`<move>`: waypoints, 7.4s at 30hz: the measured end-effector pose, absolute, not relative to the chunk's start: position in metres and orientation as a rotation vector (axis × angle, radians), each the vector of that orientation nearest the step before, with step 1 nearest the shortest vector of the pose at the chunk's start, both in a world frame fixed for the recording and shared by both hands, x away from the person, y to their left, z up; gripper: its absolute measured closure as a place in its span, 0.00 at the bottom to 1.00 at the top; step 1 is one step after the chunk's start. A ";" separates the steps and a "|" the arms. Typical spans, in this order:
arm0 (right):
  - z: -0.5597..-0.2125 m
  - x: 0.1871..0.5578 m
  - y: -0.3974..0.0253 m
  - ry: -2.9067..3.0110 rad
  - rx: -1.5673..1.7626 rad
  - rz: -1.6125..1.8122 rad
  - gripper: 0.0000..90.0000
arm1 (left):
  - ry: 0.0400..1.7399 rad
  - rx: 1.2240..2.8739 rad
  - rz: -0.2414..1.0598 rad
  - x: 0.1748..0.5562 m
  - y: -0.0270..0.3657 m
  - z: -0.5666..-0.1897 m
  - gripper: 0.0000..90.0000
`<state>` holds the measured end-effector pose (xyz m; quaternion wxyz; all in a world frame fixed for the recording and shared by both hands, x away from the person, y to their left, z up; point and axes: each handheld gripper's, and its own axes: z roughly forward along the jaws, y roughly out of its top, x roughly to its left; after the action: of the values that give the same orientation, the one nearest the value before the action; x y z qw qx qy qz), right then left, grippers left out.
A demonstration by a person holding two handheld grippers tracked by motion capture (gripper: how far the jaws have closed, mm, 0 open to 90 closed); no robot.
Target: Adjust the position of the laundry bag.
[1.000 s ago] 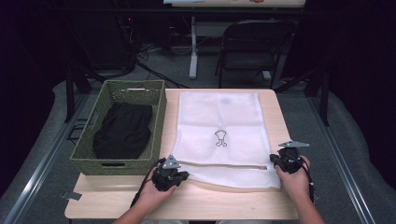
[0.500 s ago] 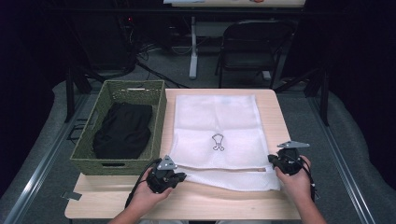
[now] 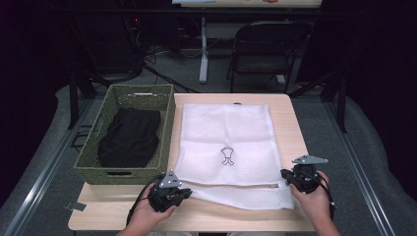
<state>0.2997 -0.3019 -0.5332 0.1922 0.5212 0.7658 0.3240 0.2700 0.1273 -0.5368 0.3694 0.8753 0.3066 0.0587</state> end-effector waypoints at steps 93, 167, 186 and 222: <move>-0.547 0.255 -0.315 2.028 1.566 0.929 0.76 | 0.674 2.199 0.099 0.289 0.043 -0.508 0.75; -0.560 0.276 -0.311 2.131 1.657 0.975 0.97 | 0.551 2.291 0.039 0.300 -0.063 -0.541 0.72; -0.545 0.272 -0.311 2.100 1.613 1.062 0.97 | 0.519 2.271 -0.097 0.300 -0.088 -0.551 0.76; -0.534 0.267 -0.298 2.103 1.525 1.150 0.98 | 0.542 2.256 -0.186 0.309 -0.108 -0.568 0.69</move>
<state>0.2675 -0.2978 -0.5339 0.1496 0.5307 0.7319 0.4003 0.3089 -0.1084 -0.5678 0.3957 0.8901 0.2138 -0.0732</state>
